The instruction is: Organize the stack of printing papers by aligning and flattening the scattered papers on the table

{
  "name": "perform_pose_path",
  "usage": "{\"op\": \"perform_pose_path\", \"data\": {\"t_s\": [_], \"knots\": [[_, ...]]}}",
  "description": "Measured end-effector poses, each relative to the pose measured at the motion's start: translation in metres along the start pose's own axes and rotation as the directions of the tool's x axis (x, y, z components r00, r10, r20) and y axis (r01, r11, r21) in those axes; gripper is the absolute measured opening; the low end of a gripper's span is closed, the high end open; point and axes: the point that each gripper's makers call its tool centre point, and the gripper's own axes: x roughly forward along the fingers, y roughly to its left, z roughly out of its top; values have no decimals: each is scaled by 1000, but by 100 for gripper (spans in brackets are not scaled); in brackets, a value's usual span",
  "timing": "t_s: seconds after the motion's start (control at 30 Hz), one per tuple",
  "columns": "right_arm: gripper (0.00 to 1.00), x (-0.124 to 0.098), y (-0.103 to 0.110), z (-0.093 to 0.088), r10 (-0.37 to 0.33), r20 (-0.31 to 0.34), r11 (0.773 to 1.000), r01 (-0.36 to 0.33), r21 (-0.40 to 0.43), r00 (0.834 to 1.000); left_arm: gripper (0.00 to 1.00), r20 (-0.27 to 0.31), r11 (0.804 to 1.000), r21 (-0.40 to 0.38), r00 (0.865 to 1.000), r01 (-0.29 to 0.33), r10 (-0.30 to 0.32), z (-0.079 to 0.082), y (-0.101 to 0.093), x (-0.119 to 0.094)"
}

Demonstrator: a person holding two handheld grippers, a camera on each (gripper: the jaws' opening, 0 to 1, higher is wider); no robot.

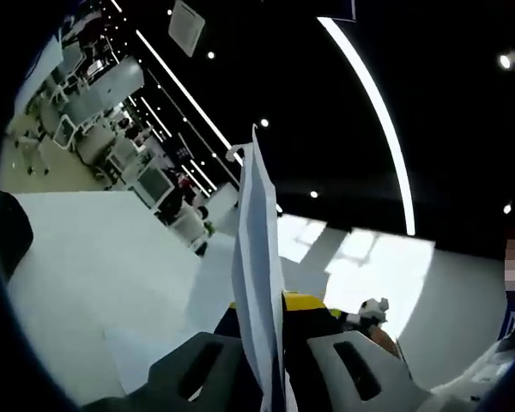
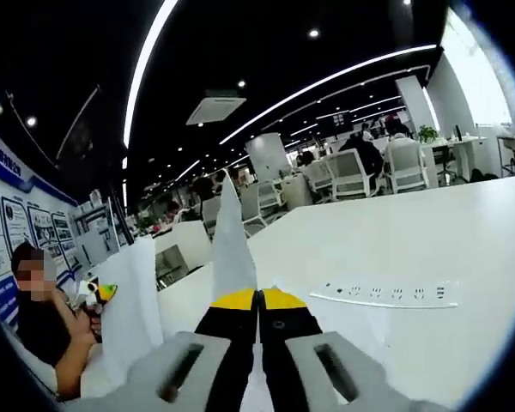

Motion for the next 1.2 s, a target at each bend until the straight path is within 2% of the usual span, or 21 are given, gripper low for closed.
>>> {"op": "perform_pose_path", "data": {"t_s": [0.33, 0.43, 0.77, 1.2], "knots": [[0, -17, 5, 24, 10, 87, 1000, -10, 6, 996, 6, -4, 1000, 3, 1000, -12, 12, -2, 3, 0], [0, -23, 11, 33, 31, 123, 999, -33, 14, 992, 6, -1, 1000, 4, 1000, -12, 12, -1, 3, 0], [0, -35, 13, 44, 21, 173, 1000, -23, 11, 985, 6, -3, 1000, 10, 1000, -13, 13, 0, 4, 1], [0, -45, 18, 56, 52, 228, 998, -61, 33, 972, 6, -2, 1000, 13, 1000, -4, 4, 0, 1, 1]]}}
